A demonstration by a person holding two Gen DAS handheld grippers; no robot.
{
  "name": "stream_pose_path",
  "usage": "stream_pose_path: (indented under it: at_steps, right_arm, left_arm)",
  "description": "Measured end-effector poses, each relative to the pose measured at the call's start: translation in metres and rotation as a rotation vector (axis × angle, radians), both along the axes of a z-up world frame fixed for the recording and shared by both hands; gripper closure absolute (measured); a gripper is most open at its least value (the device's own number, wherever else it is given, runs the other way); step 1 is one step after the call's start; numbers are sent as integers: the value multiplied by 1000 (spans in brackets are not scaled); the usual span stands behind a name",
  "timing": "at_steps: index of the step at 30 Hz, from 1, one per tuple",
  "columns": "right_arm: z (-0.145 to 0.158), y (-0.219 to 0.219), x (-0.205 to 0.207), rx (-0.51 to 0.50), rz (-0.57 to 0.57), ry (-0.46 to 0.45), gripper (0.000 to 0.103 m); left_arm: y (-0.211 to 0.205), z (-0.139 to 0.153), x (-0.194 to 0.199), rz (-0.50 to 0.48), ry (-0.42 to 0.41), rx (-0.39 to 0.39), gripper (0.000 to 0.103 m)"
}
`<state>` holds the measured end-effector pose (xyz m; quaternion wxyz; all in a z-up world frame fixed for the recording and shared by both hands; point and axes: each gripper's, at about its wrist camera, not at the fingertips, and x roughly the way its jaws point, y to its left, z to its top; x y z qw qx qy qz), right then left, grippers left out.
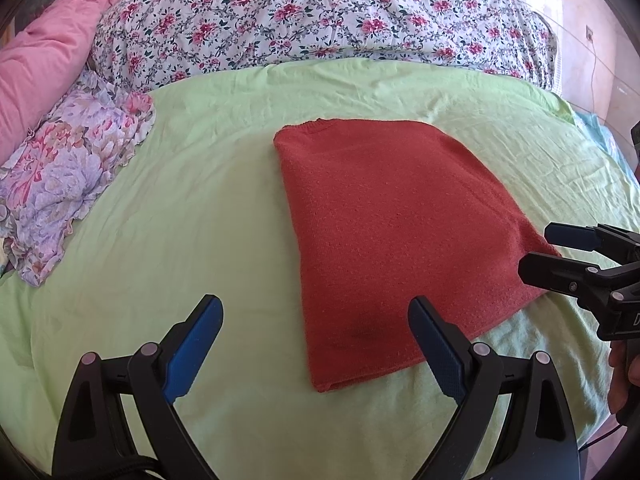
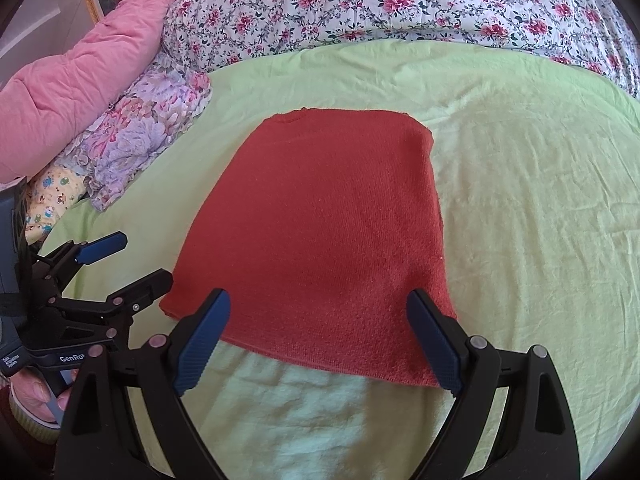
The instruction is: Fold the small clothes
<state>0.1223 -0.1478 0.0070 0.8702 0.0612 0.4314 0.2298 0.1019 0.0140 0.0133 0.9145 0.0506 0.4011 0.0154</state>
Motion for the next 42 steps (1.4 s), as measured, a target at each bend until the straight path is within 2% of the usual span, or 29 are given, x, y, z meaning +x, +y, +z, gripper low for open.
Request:
stream_pose_path:
  at_steps: [42]
  right_arm:
    - [1, -1, 0, 9, -9, -1, 12]
  left_arm:
    - [1, 2, 6, -7, -3, 2, 9]
